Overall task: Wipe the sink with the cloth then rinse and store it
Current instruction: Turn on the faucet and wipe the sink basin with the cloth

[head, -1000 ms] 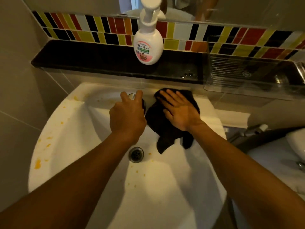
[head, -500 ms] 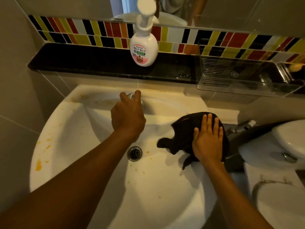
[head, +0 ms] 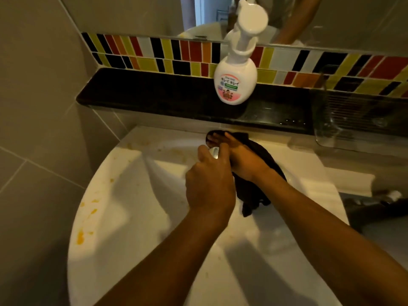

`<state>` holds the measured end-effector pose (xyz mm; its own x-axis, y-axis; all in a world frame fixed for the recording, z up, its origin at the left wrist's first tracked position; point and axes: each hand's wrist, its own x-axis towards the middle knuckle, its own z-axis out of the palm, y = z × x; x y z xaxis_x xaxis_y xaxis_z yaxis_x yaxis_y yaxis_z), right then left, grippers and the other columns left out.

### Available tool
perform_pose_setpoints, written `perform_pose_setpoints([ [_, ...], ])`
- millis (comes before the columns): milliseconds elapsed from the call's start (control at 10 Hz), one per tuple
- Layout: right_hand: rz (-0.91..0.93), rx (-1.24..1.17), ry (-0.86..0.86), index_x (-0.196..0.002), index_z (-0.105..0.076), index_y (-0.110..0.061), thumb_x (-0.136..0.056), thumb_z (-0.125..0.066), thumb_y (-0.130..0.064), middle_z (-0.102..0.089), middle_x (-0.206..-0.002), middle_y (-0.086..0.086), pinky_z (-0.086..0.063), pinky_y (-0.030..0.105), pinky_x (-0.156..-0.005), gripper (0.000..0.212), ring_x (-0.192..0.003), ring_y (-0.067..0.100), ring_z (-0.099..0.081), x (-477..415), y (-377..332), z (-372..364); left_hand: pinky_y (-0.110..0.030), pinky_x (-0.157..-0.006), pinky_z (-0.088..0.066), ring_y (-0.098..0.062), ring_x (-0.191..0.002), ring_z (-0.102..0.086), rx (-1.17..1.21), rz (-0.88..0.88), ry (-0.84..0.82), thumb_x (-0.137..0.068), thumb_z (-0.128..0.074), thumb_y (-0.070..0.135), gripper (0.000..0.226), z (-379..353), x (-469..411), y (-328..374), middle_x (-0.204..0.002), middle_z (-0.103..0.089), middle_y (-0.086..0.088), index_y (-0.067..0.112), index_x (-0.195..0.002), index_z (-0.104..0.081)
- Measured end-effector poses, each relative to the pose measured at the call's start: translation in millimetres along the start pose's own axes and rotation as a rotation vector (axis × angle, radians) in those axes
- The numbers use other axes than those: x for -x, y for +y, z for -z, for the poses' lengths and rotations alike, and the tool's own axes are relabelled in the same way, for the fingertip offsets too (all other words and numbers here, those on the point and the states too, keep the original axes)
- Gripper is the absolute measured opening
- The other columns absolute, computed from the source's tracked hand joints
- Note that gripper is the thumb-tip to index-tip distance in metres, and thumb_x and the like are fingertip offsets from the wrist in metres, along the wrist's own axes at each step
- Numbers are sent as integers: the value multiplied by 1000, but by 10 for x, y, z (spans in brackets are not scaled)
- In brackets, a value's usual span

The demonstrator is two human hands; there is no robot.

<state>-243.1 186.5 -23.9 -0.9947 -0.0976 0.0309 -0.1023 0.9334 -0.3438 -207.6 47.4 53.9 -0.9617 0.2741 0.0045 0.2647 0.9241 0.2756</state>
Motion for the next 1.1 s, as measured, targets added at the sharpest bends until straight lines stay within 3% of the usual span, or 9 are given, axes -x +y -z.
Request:
perform_pose_setpoints([
  [100, 37, -196, -84, -146, -31, -6, -95, -52, -11, -28, -156, 8, -8, 18, -116, 55, -146, 22, -20, -123, 24, 36, -32, -78, -56, -27, -94, -65, 5, 20, -49, -94, -55, 33, 48, -8, -27, -6, -130, -48, -9, 25, -137, -36],
  [200, 53, -287, -154, -148, -26, -12, -98, -47, -16, -22, -157, 0, -8, 19, -118, 55, -146, 14, -15, -177, 79, -14, -36, -79, -57, -30, -96, -65, -68, -52, -25, -91, -61, 26, 55, -33, -29, -7, -135, -43, -14, 25, -139, -32],
  [300, 30, -147, -213, -150, -7, -23, -100, -38, -35, 5, -153, -18, 16, 16, -113, 60, -140, 0, 6, -119, 85, -17, -35, -78, -56, -30, -95, -64, -76, -61, -17, -91, -61, 26, 59, -39, -40, -31, -135, -43, -15, 24, -141, -30],
  [400, 64, 130, -73, -151, -6, -26, -101, -36, -36, 4, -155, -16, 24, 13, -106, 59, -142, 2, 9, -46, 89, -22, -32, -60, -47, -23, -75, -53, -66, -86, 10, -92, -53, 22, 46, 20, -34, -22, -122, -51, -12, 22, -136, -38],
  [500, -42, 225, -16, -151, -3, -26, -97, -22, -39, -6, -161, -6, 9, 28, -119, 58, -147, 8, 4, 160, 207, -104, -27, -63, -38, -25, -83, -57, -16, -27, -3, -95, -50, 29, 46, 33, -43, -28, -125, -51, -10, 23, -138, -37],
  [600, -171, 312, 19, -150, 2, -24, -93, -14, -41, -3, -161, -4, 10, 31, -118, 61, -146, 10, 7, 522, 385, -121, -29, -73, -51, -28, -98, -62, -79, -82, -6, -89, -65, 24, 65, 6, -18, -47, -136, -42, -15, 24, -144, -30],
  [800, -526, 204, 73, -152, -4, -20, -98, -31, -39, -10, -161, 3, 3, 38, -121, 63, -149, 20, -3, 1169, 632, 72, -37, -83, -53, -34, -105, -60, -89, -126, -7, -85, -69, 20, 73, 43, 1, -60, -140, -39, -19, 22, -146, -27],
  [900, -674, 198, 72, -152, 0, -17, -98, -30, -38, -3, -162, 6, 2, 41, -121, 65, -149, 22, 2, 1441, 564, 52, -41, -86, -53, -38, -108, -57, -70, -128, -5, -84, -69, 20, 73, 45, 5, -63, -139, -39, -20, 22, -145, -30],
  [1100, -835, 209, 96, -151, 3, -12, -98, -31, -34, 1, -161, 9, 3, 43, -121, 66, -148, 27, 5, 1938, 208, -101, -41, -84, -53, -37, -104, -59, -100, -131, -22, -82, -73, 21, 71, 46, 31, -17, -131, -47, -19, 19, -142, -36],
])
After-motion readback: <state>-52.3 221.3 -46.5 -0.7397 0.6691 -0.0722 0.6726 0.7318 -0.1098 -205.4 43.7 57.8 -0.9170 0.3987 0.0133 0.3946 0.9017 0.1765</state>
